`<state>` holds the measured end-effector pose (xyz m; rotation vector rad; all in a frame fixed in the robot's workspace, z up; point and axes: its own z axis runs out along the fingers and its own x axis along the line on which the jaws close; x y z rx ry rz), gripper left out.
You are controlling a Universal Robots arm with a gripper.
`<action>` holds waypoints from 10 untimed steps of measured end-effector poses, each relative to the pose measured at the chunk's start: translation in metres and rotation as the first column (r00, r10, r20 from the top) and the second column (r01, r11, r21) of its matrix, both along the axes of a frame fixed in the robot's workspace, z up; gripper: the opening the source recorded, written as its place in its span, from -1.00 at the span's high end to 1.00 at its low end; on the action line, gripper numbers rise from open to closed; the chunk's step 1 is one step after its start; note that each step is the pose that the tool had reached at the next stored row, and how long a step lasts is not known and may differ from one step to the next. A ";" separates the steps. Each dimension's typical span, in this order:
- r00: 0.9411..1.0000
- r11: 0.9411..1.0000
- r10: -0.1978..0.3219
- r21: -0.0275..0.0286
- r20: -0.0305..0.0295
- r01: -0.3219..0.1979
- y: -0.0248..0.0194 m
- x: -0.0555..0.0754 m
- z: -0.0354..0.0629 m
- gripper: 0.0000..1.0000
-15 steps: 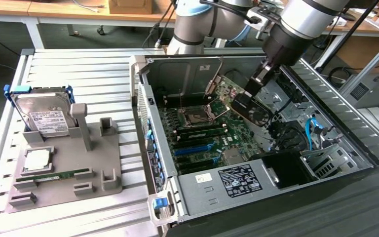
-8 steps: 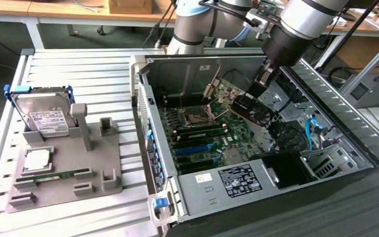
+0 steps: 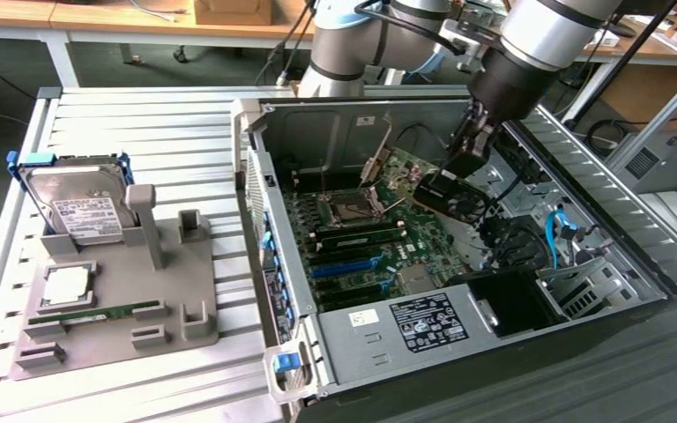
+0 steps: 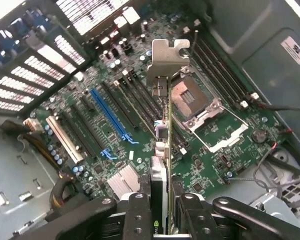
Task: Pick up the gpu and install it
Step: 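Insert the gpu into the slot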
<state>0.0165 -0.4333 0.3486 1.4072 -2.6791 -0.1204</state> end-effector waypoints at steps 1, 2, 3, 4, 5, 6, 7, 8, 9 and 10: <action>1.000 1.000 0.018 0.000 0.000 -0.018 0.0000 0.000 -0.0001 0.47; 0.999 0.999 0.039 0.000 0.000 -0.039 0.0000 0.000 -0.0003 0.47; 0.998 0.998 0.057 0.000 0.000 -0.057 0.0000 0.000 -0.0004 0.47; 0.997 0.997 0.082 0.000 0.000 -0.082 0.0000 0.000 -0.0005 0.47; 0.995 0.995 0.098 0.000 0.000 -0.098 0.0000 0.000 -0.0006 0.47; 0.993 0.993 0.119 0.000 0.000 -0.119 0.0000 0.000 -0.0007 0.47; 0.990 0.990 0.138 0.000 0.000 -0.138 0.0000 0.000 -0.0009 0.47; 0.988 0.988 0.156 0.000 0.000 -0.156 0.0000 0.000 -0.0010 0.47; 0.985 0.985 0.173 0.000 0.000 -0.173 0.0000 0.000 -0.0011 0.47; 0.982 0.982 0.191 0.000 0.000 -0.191 0.0000 0.000 -0.0012 0.47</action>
